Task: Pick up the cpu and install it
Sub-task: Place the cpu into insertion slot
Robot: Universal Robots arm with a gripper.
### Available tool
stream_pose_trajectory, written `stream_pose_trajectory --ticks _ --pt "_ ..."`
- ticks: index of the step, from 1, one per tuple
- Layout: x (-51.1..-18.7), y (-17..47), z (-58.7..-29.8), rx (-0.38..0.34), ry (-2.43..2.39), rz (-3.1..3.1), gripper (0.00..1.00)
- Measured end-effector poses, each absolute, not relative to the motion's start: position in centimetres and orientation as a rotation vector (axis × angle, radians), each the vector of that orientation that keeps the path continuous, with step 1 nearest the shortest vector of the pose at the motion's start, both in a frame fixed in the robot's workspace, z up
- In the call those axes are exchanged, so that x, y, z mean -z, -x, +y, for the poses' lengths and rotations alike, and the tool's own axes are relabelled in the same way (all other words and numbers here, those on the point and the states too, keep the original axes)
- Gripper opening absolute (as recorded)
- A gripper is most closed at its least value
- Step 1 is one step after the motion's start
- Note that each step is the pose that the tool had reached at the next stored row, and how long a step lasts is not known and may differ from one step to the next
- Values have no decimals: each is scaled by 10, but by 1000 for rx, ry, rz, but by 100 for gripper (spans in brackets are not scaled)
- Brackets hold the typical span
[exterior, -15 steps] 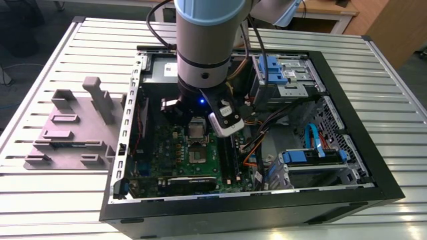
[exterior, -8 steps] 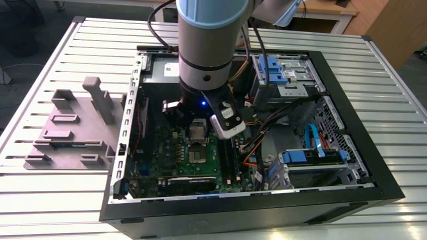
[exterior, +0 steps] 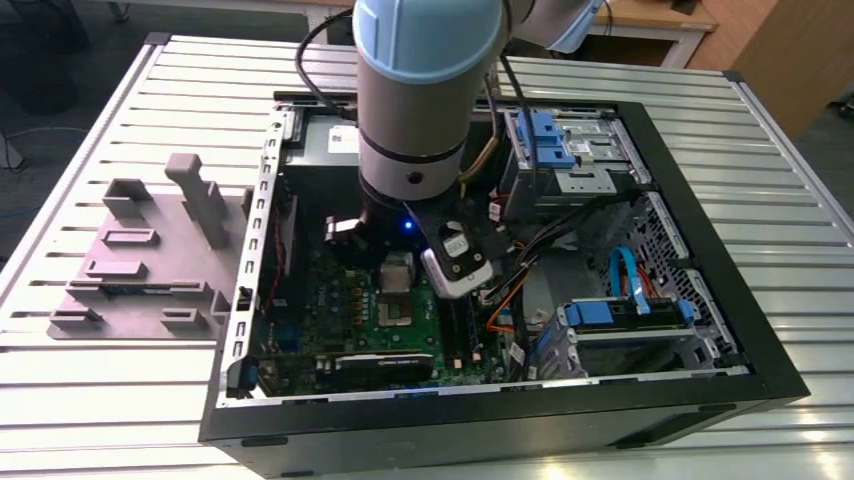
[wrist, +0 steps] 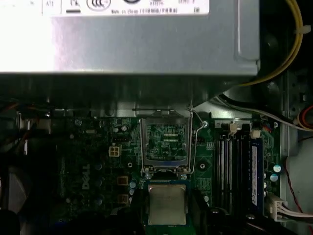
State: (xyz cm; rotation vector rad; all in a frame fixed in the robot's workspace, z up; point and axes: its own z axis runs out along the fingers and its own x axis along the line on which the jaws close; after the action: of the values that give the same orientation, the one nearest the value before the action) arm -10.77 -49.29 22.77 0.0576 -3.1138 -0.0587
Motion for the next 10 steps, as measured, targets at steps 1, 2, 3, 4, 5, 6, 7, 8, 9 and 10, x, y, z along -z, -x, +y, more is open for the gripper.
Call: stream_pose_trajectory --ticks 1,2,3,4,5,6,7,8,9,10 --pt "-226 108 -494 59 -58 -3114 47" --pt "-224 108 -495 59 -58 -3114 47" --pt "-222 108 -496 59 -58 -3114 47" --pt "-220 108 -497 59 -58 -3114 47" --pt "-219 108 -497 59 -57 -3114 47" --pt "-217 108 -498 59 -58 -3114 47" --pt "-215 108 -498 59 -58 -3114 47" --pt "-213 108 -499 59 -58 -3114 47" --pt "-211 108 -499 59 -58 -3114 47" --pt "-209 108 -499 59 -57 -3114 47"
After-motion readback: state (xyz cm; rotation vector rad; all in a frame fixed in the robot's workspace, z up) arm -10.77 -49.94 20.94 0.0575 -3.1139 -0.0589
